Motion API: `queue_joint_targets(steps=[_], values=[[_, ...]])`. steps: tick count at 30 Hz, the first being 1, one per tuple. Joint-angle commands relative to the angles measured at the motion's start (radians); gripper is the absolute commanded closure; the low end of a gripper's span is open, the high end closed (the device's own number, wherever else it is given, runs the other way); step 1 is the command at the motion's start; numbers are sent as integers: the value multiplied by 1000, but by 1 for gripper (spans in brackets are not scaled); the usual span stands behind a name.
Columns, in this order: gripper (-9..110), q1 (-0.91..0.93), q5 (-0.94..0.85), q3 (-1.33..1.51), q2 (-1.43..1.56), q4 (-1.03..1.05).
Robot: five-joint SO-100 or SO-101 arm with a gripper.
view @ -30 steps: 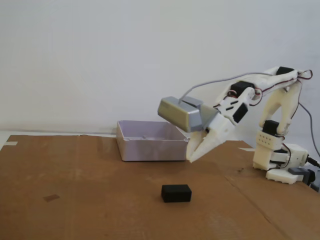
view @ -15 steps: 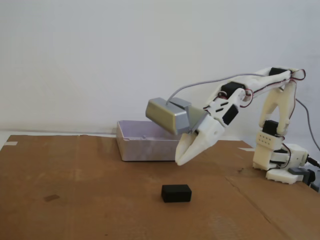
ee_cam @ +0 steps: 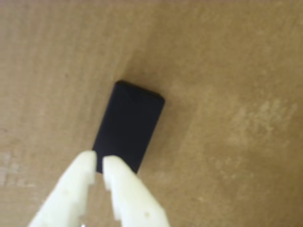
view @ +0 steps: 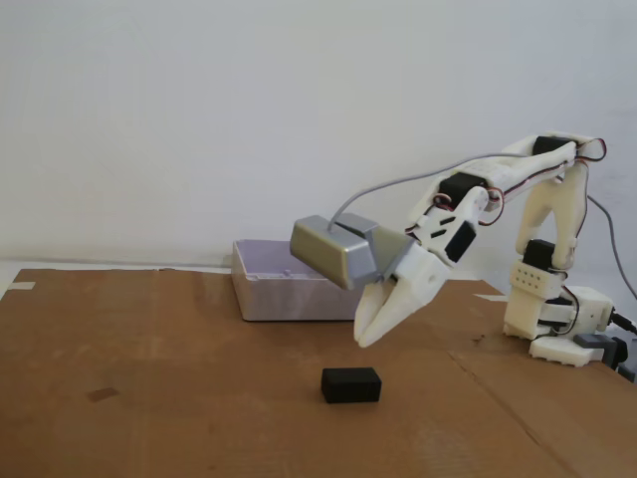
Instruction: Grasp a block and put it in the box.
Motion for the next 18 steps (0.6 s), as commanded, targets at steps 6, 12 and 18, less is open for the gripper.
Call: queue_joint_targets(steps=[6, 12, 18], values=[[101, 6, 49, -118, 28, -29], [101, 6, 49, -133, -9, -34], [86, 5, 51, -124, -12, -43]])
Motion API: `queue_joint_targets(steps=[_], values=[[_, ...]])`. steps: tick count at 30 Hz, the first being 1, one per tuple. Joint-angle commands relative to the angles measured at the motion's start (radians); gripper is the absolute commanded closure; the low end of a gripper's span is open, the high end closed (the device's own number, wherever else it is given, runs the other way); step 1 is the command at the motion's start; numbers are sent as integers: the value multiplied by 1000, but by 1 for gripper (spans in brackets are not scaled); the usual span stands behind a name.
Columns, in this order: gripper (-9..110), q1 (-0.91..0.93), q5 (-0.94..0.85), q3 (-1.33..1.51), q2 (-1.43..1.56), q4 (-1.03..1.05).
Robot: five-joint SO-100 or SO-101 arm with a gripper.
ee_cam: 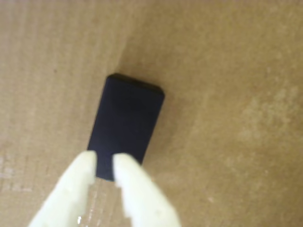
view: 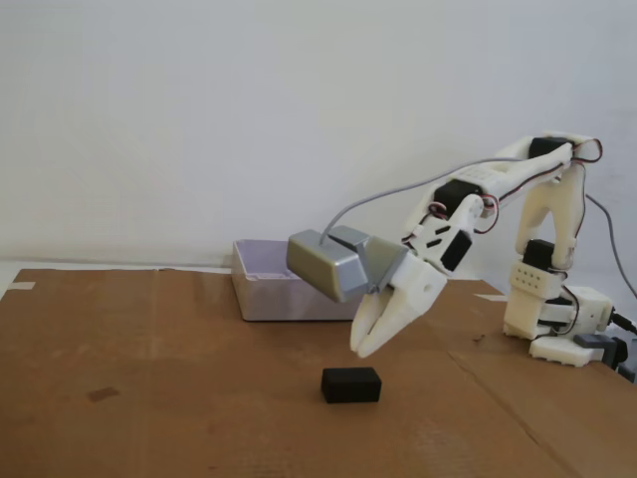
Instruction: Grasp a block and put it in the box.
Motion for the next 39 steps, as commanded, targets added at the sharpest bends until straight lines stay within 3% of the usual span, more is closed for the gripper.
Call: queue_joint_targets(steps=[1, 16, 39], values=[[84, 3, 8, -121, 37, -43], [63, -8, 8, -127, 38, -43], [63, -77, 71, -141, 8, -37]])
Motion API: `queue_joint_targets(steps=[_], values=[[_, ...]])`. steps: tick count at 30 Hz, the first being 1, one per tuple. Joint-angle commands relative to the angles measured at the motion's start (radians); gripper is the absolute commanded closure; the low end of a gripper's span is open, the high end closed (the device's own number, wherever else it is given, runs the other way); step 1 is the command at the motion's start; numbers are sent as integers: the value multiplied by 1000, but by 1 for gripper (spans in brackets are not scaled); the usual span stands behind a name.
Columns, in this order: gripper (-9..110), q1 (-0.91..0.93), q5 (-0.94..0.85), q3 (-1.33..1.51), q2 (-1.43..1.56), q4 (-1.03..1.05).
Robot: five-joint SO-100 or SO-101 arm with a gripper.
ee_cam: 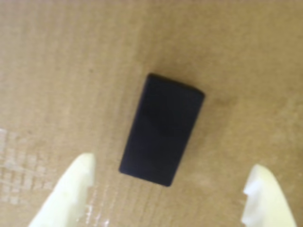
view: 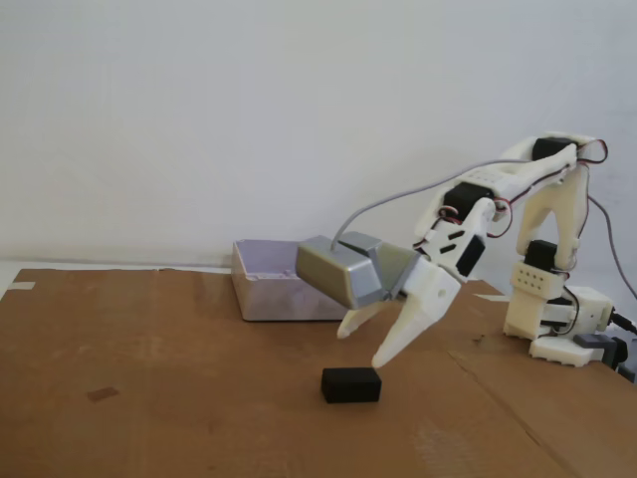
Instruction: Grasp a block and put it in the box.
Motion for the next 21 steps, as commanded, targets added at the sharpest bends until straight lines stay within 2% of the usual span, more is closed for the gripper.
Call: queue_joint_targets(steps=[1, 9, 21], values=[[63, -6, 2, -155, 5, -31], [63, 6, -2, -256, -104, -31], [63, 31, -8, -250, -181, -40]])
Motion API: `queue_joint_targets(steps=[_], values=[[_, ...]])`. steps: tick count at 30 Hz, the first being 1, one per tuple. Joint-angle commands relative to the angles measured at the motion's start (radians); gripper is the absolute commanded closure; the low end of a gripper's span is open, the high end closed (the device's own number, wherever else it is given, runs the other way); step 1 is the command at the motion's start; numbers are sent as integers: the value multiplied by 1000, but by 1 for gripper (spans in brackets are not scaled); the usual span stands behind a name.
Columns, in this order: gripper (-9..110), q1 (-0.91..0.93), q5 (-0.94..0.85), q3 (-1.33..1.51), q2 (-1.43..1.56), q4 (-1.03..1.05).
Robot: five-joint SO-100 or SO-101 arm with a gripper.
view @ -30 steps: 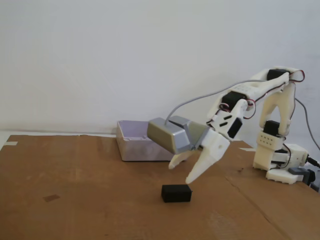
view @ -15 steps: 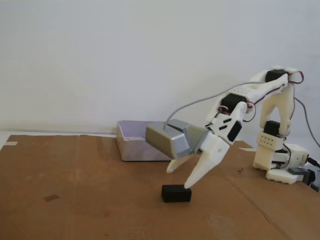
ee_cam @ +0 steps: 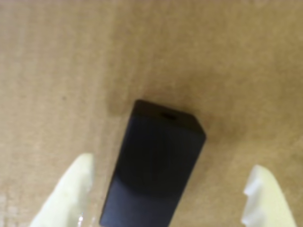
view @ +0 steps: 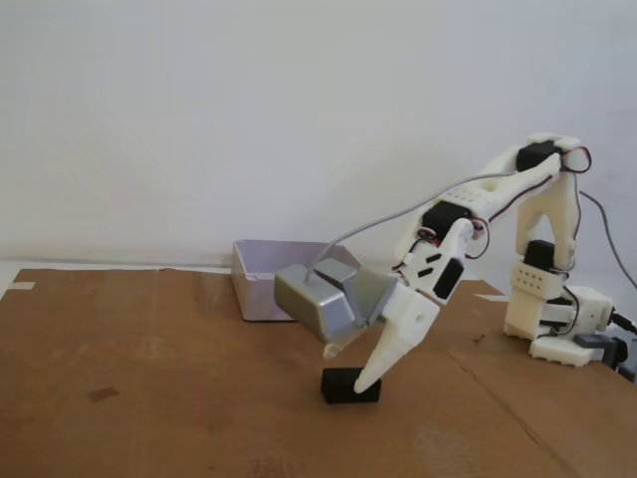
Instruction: Grasp a block and put it in the box.
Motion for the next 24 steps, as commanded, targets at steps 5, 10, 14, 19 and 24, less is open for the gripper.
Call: queue_joint_targets(steps=[5, 10, 14, 19, 24], values=[[63, 3, -8, -118, -6, -43], [63, 2, -5, -118, -28, -43], [63, 2, -5, -118, -48, -43], [63, 2, -6, -120, -61, -43], [63, 0, -8, -120, -69, -43]])
